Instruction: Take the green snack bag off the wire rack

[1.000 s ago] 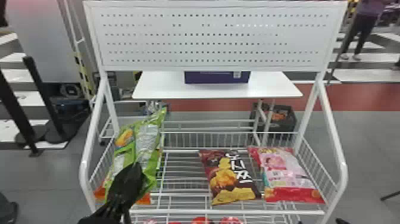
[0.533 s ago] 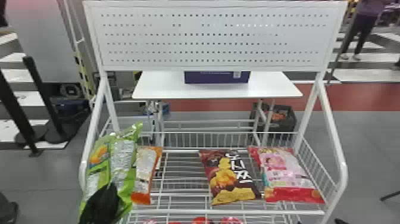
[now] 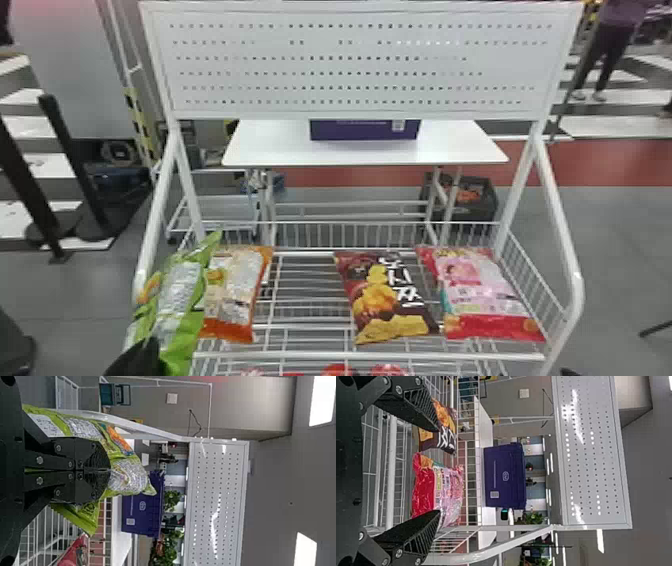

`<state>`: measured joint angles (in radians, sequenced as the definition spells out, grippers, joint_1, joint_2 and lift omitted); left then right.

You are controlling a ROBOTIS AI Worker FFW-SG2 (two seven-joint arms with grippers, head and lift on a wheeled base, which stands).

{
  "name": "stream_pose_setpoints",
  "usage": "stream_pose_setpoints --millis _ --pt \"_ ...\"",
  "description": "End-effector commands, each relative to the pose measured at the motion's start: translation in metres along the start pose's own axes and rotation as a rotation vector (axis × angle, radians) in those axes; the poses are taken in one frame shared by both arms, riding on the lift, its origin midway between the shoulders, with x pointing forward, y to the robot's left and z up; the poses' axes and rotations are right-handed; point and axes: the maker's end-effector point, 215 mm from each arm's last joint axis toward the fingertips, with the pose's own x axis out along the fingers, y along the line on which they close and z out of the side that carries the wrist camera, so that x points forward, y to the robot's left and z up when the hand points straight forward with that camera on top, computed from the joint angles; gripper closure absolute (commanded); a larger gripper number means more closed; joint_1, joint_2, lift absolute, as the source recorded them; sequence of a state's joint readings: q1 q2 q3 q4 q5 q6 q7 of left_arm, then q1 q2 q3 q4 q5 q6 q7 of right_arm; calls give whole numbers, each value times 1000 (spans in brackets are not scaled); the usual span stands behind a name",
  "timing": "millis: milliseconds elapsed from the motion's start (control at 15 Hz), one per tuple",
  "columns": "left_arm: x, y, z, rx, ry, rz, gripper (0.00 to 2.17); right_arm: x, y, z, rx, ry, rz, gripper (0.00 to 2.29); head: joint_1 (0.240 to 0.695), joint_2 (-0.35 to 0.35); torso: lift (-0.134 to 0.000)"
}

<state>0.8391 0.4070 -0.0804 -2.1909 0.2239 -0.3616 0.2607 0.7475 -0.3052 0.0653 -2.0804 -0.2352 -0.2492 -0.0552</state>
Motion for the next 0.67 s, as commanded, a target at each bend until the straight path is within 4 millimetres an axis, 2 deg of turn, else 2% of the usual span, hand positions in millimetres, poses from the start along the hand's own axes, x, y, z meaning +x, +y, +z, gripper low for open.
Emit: stream_pose_setpoints --millis 0,600 --pt "-3 1 5 -6 -14 2 1659 -1 1 0 0 2 1 167 499 0 0" --pt "-4 1 5 -5 -11 -2 1659 -2 1 2 -1 -5 5 167 499 0 0"
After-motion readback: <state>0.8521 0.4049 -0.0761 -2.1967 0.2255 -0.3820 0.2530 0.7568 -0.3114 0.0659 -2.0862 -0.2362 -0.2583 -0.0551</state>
